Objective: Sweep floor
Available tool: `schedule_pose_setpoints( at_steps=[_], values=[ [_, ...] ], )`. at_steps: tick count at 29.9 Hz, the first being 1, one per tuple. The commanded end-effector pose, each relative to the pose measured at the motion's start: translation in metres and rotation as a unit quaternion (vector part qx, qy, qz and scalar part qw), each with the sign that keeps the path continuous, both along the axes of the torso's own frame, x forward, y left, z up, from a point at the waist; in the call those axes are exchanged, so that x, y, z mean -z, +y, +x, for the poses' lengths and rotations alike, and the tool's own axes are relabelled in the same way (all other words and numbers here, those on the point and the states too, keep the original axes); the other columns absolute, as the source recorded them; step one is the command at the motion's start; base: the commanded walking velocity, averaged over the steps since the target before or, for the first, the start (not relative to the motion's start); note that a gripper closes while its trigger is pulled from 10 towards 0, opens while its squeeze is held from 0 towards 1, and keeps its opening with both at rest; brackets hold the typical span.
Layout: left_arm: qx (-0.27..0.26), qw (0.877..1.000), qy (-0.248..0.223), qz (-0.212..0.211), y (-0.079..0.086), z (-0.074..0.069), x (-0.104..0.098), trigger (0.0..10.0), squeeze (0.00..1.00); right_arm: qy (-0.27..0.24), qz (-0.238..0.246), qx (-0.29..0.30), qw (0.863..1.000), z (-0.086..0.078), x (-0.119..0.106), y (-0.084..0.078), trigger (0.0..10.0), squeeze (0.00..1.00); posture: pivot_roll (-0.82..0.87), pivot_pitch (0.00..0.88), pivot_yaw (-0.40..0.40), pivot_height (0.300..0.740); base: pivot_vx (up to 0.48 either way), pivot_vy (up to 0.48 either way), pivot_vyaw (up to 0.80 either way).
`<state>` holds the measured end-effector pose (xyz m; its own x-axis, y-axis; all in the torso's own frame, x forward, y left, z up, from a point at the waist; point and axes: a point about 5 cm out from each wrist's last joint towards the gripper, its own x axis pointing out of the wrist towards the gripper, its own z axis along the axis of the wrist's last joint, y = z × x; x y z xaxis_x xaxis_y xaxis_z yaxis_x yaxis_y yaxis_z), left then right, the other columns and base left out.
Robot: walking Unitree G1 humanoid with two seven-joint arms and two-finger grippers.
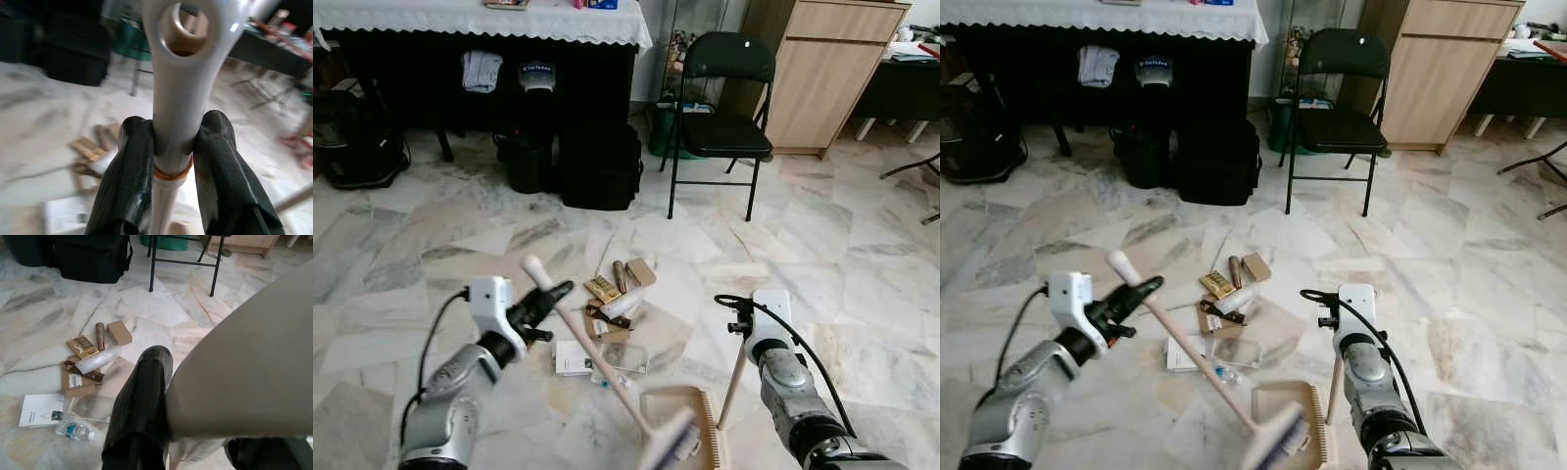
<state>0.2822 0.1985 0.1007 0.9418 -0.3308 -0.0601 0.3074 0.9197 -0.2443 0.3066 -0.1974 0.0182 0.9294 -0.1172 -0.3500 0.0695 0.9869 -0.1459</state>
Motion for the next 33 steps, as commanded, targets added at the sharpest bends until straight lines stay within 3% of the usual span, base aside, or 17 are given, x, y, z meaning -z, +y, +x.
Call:
schedule_pose_setpoints(
  at_steps=[1, 2, 6, 14, 15, 23, 33],
  values=[
    [-0.017, 0.999, -0.029, 0.012, 0.007, 0.005, -0.012, 10.0, 0.0, -0.001, -0.01, 0.007, 1.0, 0.0, -0.001, -0.006, 10.0, 0.0, 0.05, 0.0, -0.106, 0.74, 0.0, 0.0, 0.0],
    [-0.044, 0.998, -0.041, 0.03, 0.018, 0.007, -0.018, 10.0, 0.0, 0.0, -0.01, 0.006, 1.0, 0.0, -0.001, -0.006, 10.0, 0.0, 0.06, 0.0, -0.107, 0.74, 0.0, 0.0, 0.0],
    [-0.087, 0.992, -0.054, 0.068, 0.036, 0.011, -0.024, 10.0, 0.0, -0.001, -0.007, 0.001, 1.0, 0.0, -0.001, -0.002, 10.0, 0.0, 0.05, 0.0, -0.106, 0.74, 0.0, 0.0, 0.0],
    [-0.131, 0.985, -0.066, 0.086, 0.047, 0.013, -0.027, 10.0, 0.0, -0.008, -0.002, -0.008, 1.0, 0.001, -0.002, 0.002, 10.0, 0.0, 0.05, 0.0, -0.106, 0.74, 0.0, 0.0, 0.0],
    [-0.165, 0.98, -0.076, 0.086, 0.05, 0.015, -0.028, 10.0, 0.0, -0.036, 0.01, -0.017, 0.999, 0.006, -0.009, 0.006, 10.0, 0.0, 0.04, 0.0, -0.106, 0.74, 0.0, 0.0, 0.0],
    [-0.194, 0.973, -0.083, 0.091, 0.043, 0.02, -0.023, 10.0, 0.0, -0.077, 0.028, -0.049, 0.995, 0.014, -0.023, 0.019, 10.0, 0.0, 0.04, 0.0, -0.106, 0.74, 0.0, 0.0, 0.0],
    [-0.168, 0.975, -0.09, 0.112, 0.028, 0.026, -0.019, 10.0, 0.0, -0.094, 0.046, -0.071, 0.992, 0.018, -0.028, 0.026, 10.0, 0.0, 0.03, 0.0, -0.101, 0.74, 0.0, 0.0, 0.0]
  ],
)
